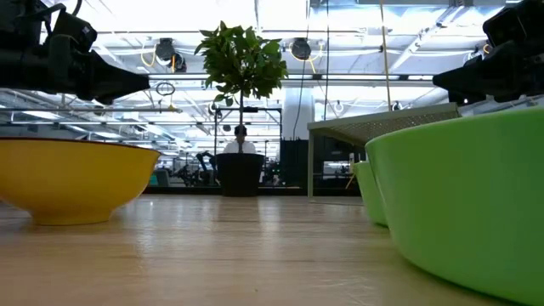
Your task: Pick & Place Mini bowls
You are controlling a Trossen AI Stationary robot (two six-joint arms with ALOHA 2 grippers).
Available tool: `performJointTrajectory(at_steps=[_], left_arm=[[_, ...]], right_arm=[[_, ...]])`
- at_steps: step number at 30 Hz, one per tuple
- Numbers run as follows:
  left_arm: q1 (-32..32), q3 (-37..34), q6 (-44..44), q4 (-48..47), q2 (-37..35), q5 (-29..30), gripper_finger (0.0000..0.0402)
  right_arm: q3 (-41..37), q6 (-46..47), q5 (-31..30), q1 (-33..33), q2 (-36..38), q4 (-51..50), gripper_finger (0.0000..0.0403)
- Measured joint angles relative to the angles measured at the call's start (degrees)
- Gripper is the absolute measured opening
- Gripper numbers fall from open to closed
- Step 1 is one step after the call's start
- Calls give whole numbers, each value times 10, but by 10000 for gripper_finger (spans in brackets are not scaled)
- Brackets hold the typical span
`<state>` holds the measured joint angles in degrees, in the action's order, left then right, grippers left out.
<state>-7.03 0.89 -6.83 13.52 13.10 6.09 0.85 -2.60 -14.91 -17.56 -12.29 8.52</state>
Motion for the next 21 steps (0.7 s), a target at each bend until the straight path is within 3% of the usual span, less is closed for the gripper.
performJointTrajectory(at_steps=[18,21], left_arm=[[0,0,0,0,0,0,93],[0,0,0,0,0,0,93]], right_arm=[[0,-3,0,0,0,6,18],[0,101,16,-2,0,7,18]])
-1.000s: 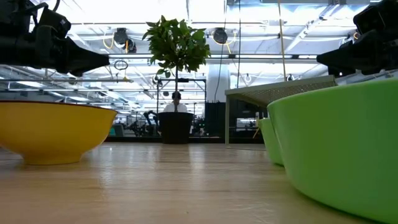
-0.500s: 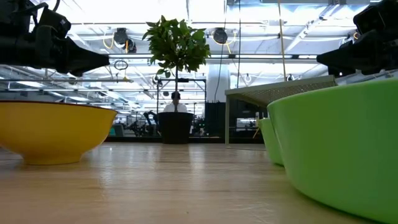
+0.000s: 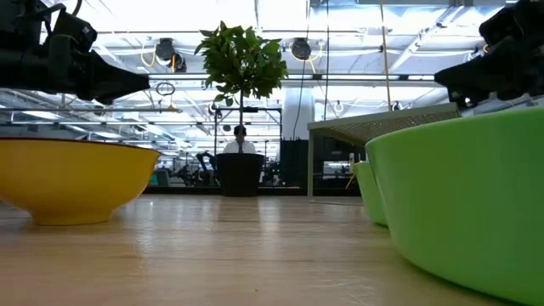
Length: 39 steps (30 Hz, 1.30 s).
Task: Pick & Place Mini bowls
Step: Put the right green bowl on the shelf
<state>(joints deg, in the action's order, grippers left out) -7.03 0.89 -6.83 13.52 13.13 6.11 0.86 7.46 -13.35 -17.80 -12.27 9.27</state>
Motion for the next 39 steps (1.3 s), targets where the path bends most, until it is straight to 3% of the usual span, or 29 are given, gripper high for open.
performJointTrajectory(at_steps=[3,5,16,18,20,23,26,29,31,35,37,39], left_arm=[[0,0,0,0,0,0,93],[0,0,0,0,0,0,93],[0,0,0,0,0,0,93],[0,0,0,0,0,0,93],[0,0,0,0,0,0,93],[0,0,0,0,0,0,93],[0,0,0,0,0,0,93],[0,0,0,0,0,-1,93],[0,0,0,0,0,0,93],[0,0,0,1,0,-1,93],[0,0,0,1,0,-1,93],[0,0,0,0,0,-1,93]], right_arm=[[0,140,30,0,2,32,18],[0,180,32,0,1,55,18],[0,179,29,1,0,201,18],[0,201,31,0,-5,273,18],[8,221,66,-8,-17,354,19],[43,171,130,-46,-51,411,27],[125,89,110,-112,-133,374,45],[240,29,10,-183,-251,295,76],[334,24,-78,-221,-331,166,104],[561,161,-201,-266,-481,-183,159],[662,277,-201,-276,-552,-343,180],[739,396,-164,-281,-617,-465,193]])
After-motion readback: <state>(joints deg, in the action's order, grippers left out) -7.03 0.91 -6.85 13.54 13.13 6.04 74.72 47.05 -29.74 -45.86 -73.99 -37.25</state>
